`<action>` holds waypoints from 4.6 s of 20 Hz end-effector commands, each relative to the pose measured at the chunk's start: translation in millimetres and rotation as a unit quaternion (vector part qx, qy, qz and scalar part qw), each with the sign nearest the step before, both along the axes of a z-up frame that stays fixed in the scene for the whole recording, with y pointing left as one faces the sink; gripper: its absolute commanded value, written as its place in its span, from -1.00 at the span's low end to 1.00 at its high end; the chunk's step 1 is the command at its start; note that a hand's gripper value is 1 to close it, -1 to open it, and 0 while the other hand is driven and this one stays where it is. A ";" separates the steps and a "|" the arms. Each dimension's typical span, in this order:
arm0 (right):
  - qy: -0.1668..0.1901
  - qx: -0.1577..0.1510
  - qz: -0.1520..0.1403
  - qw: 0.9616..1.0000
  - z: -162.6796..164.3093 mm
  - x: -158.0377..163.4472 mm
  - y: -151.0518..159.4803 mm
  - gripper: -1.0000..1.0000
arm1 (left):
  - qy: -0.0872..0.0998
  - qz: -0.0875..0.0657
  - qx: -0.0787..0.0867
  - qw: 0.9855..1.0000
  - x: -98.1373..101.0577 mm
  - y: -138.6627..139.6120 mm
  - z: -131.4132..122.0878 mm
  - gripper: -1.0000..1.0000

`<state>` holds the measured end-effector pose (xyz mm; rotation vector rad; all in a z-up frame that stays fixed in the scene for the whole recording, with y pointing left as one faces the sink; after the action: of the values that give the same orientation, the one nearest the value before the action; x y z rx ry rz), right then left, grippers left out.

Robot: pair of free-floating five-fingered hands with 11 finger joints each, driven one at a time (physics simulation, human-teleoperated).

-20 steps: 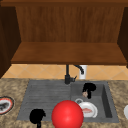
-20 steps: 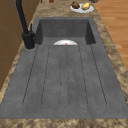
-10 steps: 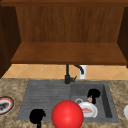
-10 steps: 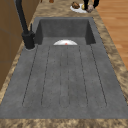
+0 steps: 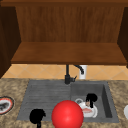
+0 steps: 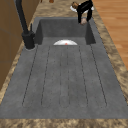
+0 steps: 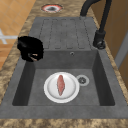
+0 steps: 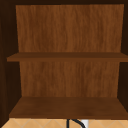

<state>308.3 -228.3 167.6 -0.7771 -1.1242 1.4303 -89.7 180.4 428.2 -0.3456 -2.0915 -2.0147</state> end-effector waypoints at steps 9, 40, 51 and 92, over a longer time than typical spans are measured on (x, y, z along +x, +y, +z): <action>-0.026 -0.016 0.015 0.999 -86.1 65.3 -1.3 1.00 | 0.000 0.000 0.000 1.000 0.0 0.0 0.0 0.00; -0.044 0.029 -0.004 0.999 -253.4 205.9 -23.1 1.00 | 0.000 0.000 0.000 1.000 0.0 0.0 0.0 0.00; -0.051 0.095 0.049 0.993 -258.3 214.4 -51.5 1.00 | 0.000 0.000 0.000 1.000 0.0 0.0 0.0 0.00; -0.119 0.096 0.048 0.987 -140.4 278.2 -32.0 -1.00 | 0.000 0.000 0.000 1.000 0.0 0.0 0.0 0.00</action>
<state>563.3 -269.7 20.2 -0.7913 -1.4438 1.2916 -89.7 180.4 428.2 -0.3456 -2.0915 -2.0147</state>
